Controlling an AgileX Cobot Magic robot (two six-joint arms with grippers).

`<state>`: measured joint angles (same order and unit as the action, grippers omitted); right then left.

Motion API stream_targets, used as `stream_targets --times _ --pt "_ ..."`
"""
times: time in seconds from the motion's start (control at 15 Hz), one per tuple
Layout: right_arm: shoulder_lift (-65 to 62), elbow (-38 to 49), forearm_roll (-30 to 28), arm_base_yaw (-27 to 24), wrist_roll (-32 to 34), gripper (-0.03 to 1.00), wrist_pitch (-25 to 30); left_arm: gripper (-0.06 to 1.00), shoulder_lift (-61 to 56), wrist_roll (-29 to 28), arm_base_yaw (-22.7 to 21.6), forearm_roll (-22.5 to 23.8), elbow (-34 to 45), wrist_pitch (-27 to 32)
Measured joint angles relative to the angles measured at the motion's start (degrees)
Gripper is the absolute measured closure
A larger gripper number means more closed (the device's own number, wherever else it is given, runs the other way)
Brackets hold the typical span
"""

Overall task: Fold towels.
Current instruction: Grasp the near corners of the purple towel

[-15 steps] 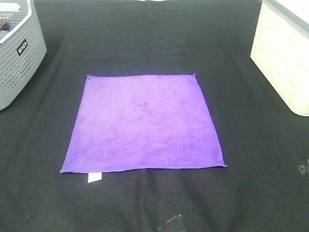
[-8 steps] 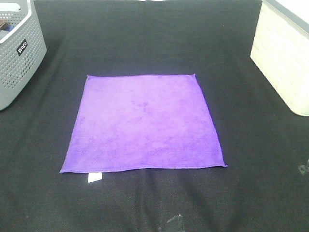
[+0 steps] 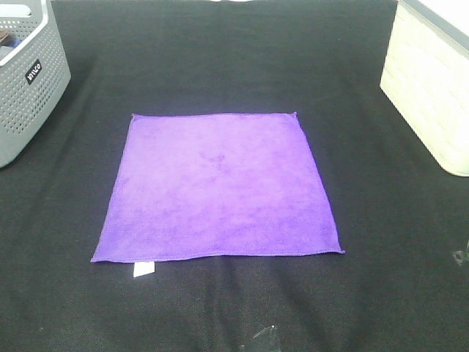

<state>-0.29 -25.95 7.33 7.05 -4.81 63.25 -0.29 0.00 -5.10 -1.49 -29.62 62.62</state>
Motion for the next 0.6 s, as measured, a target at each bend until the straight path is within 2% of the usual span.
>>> stream_targets --times 0.13,0.27,0.47,0.53,0.6 --pt "0.0 -0.1 0.3 0.0 0.0 0.0 -0.2 -0.05 0.2 0.0 0.0 0.0 0.0 0.0" --pt "4.2 -3.2 2.6 0.0 0.0 0.0 0.4 -0.05 5.4 1.0 0.0 -0.1 -2.6 1.8" --pt "21.8 -12.7 4.2 0.0 0.0 0.0 1.3 -0.05 22.5 1.2 0.0 -1.4 -10.0 6.2" --pt "31.2 -17.9 4.2 0.0 0.4 0.01 1.0 -0.05 31.8 1.2 0.0 -2.3 -13.5 6.5" --pt "35.0 -19.6 4.2 0.0 0.4 0.01 0.9 -0.05 34.8 1.1 0.0 -2.6 -14.8 6.5"
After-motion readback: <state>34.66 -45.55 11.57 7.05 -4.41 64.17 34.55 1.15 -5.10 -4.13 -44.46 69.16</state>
